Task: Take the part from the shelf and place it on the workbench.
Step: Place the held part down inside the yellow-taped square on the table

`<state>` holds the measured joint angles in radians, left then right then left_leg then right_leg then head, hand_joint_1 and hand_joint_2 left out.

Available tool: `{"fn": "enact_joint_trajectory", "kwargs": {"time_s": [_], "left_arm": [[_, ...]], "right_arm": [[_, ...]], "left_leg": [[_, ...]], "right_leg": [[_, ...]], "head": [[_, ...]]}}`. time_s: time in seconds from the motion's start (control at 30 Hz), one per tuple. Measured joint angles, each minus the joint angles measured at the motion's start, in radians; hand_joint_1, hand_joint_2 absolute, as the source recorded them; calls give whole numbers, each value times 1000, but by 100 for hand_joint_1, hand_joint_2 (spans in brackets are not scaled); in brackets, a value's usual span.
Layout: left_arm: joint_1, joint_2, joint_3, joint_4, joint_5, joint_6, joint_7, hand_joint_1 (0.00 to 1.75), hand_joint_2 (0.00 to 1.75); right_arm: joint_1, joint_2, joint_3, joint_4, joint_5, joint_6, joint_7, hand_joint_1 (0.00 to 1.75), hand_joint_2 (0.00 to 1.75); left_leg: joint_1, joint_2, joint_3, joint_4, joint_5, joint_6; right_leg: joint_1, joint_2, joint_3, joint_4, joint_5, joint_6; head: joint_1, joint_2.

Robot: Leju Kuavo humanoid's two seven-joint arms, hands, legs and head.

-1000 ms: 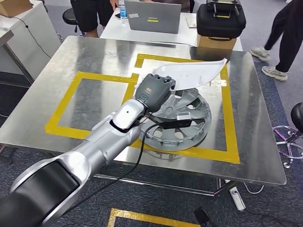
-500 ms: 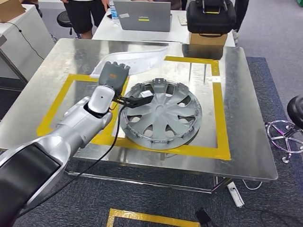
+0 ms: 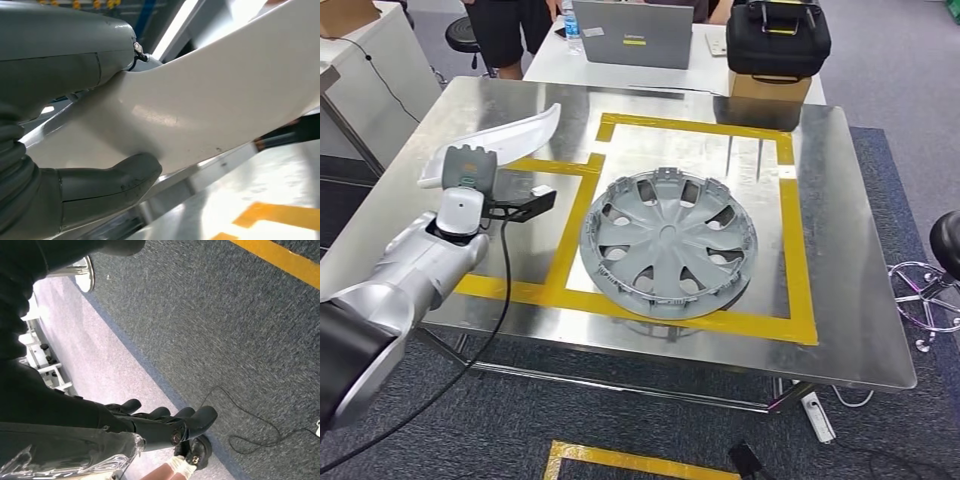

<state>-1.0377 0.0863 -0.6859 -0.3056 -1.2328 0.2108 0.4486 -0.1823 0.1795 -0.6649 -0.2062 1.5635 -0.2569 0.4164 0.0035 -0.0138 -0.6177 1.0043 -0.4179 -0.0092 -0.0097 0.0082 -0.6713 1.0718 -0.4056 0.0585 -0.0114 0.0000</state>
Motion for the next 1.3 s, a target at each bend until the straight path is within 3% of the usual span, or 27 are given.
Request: {"fn": "enact_joint_trajectory", "kwargs": {"time_s": [0.03, 0.17, 0.23, 0.3, 0.33, 0.37, 0.4, 0.47, 0.5, 0.57, 0.67, 0.73, 0.8, 0.83, 0.87, 0.9, 0.97, 1.03, 1.17, 1.23, 1.3], "left_arm": [[4, 13, 9, 2, 3, 0, 2, 175, 175], [37, 48, 43, 12, 17, -23, 17, 175, 175], [59, 54, 58, 15, 23, -47, 18, 175, 175], [86, 53, 69, 18, 31, -80, 9, 175, 175], [100, 52, 75, 20, 34, -95, 4, 175, 175], [113, 51, 80, 21, 36, -104, 0, 175, 175], [122, 50, 85, 23, 36, -109, -1, 175, 175], [127, 47, 92, 24, 38, -117, -6, 175, 175], [126, 46, 95, 24, 41, -129, -17, 175, 175], [131, 39, 104, 25, 51, -163, -48, 175, 175], [139, 25, 119, 26, 57, -201, -85, 175, 175], [139, 18, 129, 26, 57, -219, -102, 175, 175], [142, 13, 140, 26, 59, -230, -115, 175, 175], [143, 11, 145, 26, 60, -233, -119, 175, 175], [145, 10, 149, 27, 60, -235, -122, 175, 175], [146, 9, 153, 27, 60, -237, -124, 175, 175], [147, 8, 160, 27, 60, -243, -128, 175, 175], [148, 6, 166, 27, 60, -248, -131, 175, 175], [153, 3, 172, 27, 60, -252, -135, 175, 175], [155, 3, 175, 27, 60, -255, -136, 175, 175], [162, 1, 179, 27, 58, -256, -139, 175, 175]], "right_arm": [[2, 0, 0, 0, 0, 0, 0, 0, 175], [7, -3, -1, 0, -3, -1, 3, 0, 175], [4, -2, -2, 0, -3, 0, 3, 0, 175], [3, -2, -2, 0, -3, 1, 3, 0, 175], [3, -1, -2, 0, -2, 1, 2, 0, 175], [4, -1, -2, 0, -2, 2, 3, 0, 175], [3, -1, -2, 0, -2, 2, 3, 0, 175], [1, -2, -2, 0, -2, 3, 2, 0, 175], [-1, -2, -2, 0, -2, 4, 2, 0, 175], [-5, -2, -2, 0, 0, 8, -1, 0, 175], [-8, -2, -2, 0, 3, 13, -3, 0, 175], [-11, -2, -2, 0, 4, 14, -3, 0, 175], [-11, -2, -2, 0, 4, 15, -2, 0, 175], [-10, -2, -2, 0, 4, 16, 0, 0, 175], [-8, -2, -2, 0, 4, 16, 1, 0, 175], [-8, -2, -2, 0, 4, 16, 2, 0, 175], [-8, -2, -2, 0, 4, 16, 4, 0, 175], [-10, -2, -2, 0, 4, 16, 4, 0, 175], [-11, -2, -3, 0, 4, 16, 4, 0, 175], [-11, -2, -3, 0, 4, 16, 4, 0, 175], [-11, -2, -4, 0, 4, 16, 4, 0, 175]], "left_leg": [[-2, 1, -1, 0, 0, -5], [0, 1, -4, 4, -9, -24], [2, 2, -39, 79, -55, -32], [3, 2, -107, 216, -115, -38], [4, 2, -133, 264, -127, -39], [6, 2, -143, 279, -119, -40], [8, 3, -135, 254, -93, -41], [14, 5, -79, 132, -22, -46], [16, 5, -50, 73, -1, -46], [15, 4, -20, 16, 6, -38], [13, 1, -16, 13, 3, -14], [15, 1, -12, 12, 3, -1], [12, 1, -10, 12, 3, 6], [9, 1, -10, 12, 3, 7], [8, 0, -9, 12, 3, 7], [6, 0, -8, 12, 2, 8], [5, -1, -4, 12, 2, 6], [1, -2, -4, 12, 1, 0], [0, -2, -3, 6, 3, -22], [1, 0, -25, 54, -32, -33], [3, 1, -83, 178, -97, -40]], "right_leg": [[0, 1, 15, -28, 4, -5], [2, 0, 20, -40, 1, -32], [-2, -1, 23, -43, 2, -43], [-2, 0, 24, -43, 1, -48], [-2, 1, 24, -43, 1, -48], [-3, 2, 25, -43, 0, -48], [-4, 2, 26, -43, 0, -47], [-3, 3, 27, -40, -4, -38], [-2, 3, 26, -37, -6, -32], [2, 4, 26, -35, -8, -19], [-1, 1, 27, -32, -16, -4], [-2, -1, -2, 37, -57, 4], [-2, -2, -63, 173, -119, 6], [-2, -2, -89, 228, -137, 5], [-1, -2, -98, 246, -136, 3], [-1, -2, -87, 224, -117, 0], [0, -2, -20, 95, -57, -8], [2, -2, 36, -8, -27, -12], [3, -1, 50, -35, -20, -30], [-1, -2, 52, -42, -15, -40], [-2, -4, 51, -43, -14, -43]], "head": [[-1, 0], [-4, 0], [-9, 0], [-11, 0], [-11, 0], [-11, 0], [-11, 0], [-12, 0], [-13, 0], [-14, 0], [-11, 0], [-7, 0], [-4, 0], [-4, 0], [-4, 0], [-4, 0], [-4, 0], [-4, 0], [-6, 0], [-8, 0], [-11, 0]]}}
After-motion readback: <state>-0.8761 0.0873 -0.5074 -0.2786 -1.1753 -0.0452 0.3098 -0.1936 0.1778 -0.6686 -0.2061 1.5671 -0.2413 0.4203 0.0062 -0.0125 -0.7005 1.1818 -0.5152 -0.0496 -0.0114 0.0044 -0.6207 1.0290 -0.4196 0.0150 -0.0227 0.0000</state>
